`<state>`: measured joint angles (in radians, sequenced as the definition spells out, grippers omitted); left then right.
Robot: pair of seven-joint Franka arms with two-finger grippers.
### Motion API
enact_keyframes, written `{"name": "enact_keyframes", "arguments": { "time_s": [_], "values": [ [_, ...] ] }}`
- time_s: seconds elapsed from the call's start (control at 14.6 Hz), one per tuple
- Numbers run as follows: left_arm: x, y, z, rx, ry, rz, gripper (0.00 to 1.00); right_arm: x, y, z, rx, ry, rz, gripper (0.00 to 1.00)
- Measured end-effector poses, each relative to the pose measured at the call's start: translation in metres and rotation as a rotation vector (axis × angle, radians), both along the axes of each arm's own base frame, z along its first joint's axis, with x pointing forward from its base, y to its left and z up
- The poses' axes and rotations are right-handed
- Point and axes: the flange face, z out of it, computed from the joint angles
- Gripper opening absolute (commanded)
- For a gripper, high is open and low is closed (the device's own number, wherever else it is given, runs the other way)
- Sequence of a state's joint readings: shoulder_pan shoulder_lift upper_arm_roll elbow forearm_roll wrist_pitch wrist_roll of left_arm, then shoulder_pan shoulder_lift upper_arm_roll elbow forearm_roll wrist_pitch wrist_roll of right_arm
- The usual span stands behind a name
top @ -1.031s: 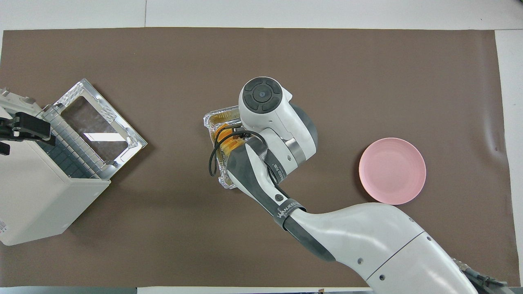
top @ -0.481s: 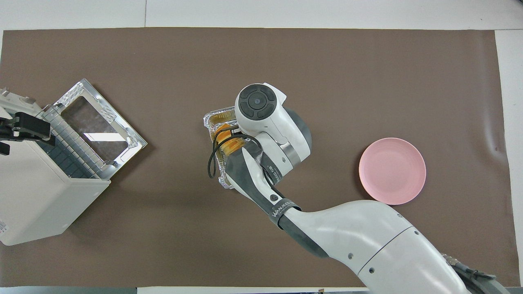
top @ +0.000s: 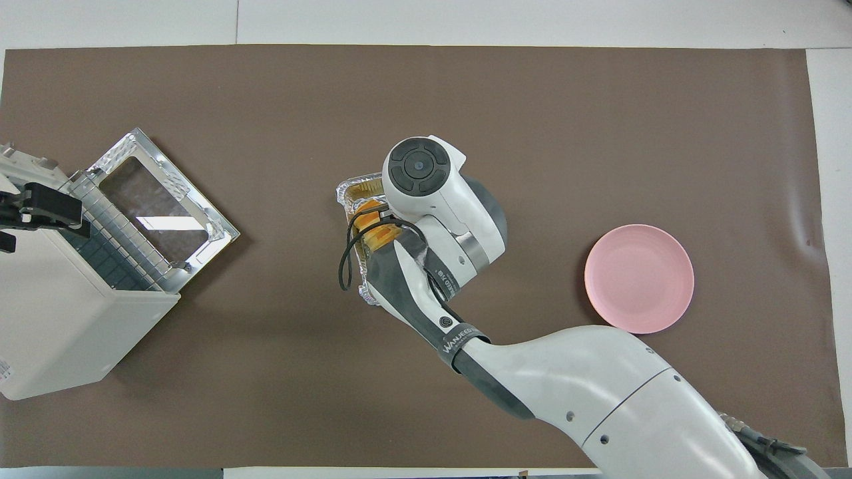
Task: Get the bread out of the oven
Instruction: 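Slide the foil tray with the right gripper beyond the pink plate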
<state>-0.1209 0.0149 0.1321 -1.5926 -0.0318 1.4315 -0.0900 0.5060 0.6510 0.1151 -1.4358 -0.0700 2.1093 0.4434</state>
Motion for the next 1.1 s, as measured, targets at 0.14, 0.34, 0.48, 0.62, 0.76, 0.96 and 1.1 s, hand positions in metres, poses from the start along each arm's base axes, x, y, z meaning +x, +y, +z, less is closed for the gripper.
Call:
{"name": "enact_keyframes", "arguments": {
  "time_s": [0.14,0.34,0.48,0.62,0.76,0.96,1.1],
  "values": [
    [0.0,0.0,0.0,0.0,0.0,0.0,1.0,0.009,-0.02,0.016,-0.033,0.034,-0.032,0.0],
    [0.0,0.0,0.0,0.0,0.0,0.0,1.0,0.051,-0.102,0.054,-0.054,0.056,-0.138,0.0],
    [0.0,0.0,0.0,0.0,0.0,0.0,1.0,0.082,-0.182,0.065,-0.05,0.065,-0.164,0.0],
    [0.0,0.0,0.0,0.0,0.0,0.0,1.0,0.101,-0.253,0.064,-0.045,0.071,-0.152,0.0],
    [0.0,0.0,0.0,0.0,0.0,0.0,1.0,0.112,-0.306,0.061,-0.04,0.068,-0.128,0.0],
    [0.0,0.0,0.0,0.0,0.0,0.0,1.0,0.125,-0.39,0.06,-0.027,0.022,-0.083,0.0],
    [0.0,0.0,0.0,0.0,0.0,0.0,1.0,0.129,-0.435,0.054,-0.022,-0.017,-0.057,0.0]
  ]
}}
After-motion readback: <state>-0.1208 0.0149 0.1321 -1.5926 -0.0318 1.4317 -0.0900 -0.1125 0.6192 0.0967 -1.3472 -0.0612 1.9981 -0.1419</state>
